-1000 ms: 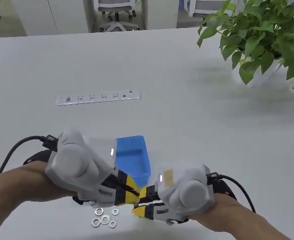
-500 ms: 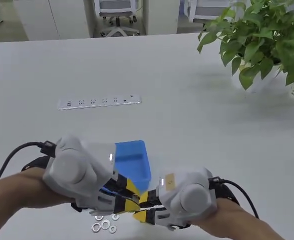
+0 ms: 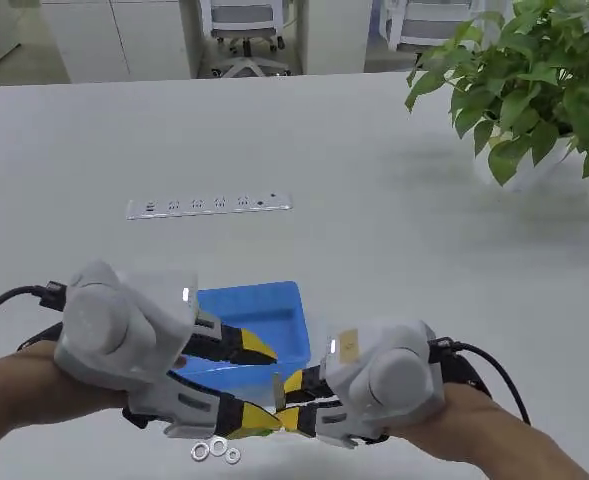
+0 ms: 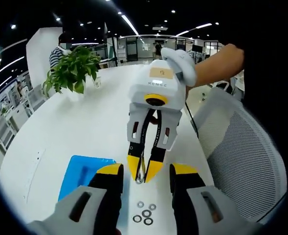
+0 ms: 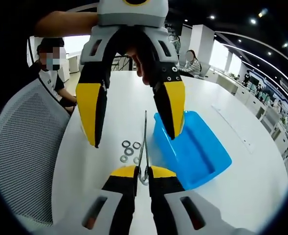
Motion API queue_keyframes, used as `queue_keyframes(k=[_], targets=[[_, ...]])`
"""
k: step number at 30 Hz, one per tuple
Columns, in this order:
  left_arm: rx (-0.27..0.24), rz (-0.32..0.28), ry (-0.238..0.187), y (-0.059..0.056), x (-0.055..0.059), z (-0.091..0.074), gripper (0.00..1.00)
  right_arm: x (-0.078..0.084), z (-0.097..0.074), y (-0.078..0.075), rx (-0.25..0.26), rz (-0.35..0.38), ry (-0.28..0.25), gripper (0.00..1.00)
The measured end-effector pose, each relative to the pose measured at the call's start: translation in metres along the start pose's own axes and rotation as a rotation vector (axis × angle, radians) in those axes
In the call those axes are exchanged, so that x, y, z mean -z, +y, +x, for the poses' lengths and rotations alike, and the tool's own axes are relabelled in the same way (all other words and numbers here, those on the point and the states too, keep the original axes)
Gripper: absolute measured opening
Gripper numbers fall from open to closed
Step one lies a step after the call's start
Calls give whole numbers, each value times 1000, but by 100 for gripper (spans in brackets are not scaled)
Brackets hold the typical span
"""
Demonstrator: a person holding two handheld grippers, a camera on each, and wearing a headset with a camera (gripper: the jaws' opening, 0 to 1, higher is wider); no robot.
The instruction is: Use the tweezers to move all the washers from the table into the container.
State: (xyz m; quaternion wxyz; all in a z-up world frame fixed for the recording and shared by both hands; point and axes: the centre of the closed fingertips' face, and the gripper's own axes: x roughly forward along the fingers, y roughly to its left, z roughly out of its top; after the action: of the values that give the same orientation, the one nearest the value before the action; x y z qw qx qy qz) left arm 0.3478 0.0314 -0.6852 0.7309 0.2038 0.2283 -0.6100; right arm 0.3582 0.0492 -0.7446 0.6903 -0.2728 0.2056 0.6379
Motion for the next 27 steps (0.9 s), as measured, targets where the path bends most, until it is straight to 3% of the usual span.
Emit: queue_keyframes(k=[4,14,27], targets=[[-36,-41,-33,0,2,-7,52,-7,-4,-4,4,-5,-4,10],[-121,-131,-60,1,13,-19,65,-23,-12,-12,-2,-9,-12,10],[-221,-191,-106,3,17,-38,77,-37,-13,-31,-18,-20,-24,10]])
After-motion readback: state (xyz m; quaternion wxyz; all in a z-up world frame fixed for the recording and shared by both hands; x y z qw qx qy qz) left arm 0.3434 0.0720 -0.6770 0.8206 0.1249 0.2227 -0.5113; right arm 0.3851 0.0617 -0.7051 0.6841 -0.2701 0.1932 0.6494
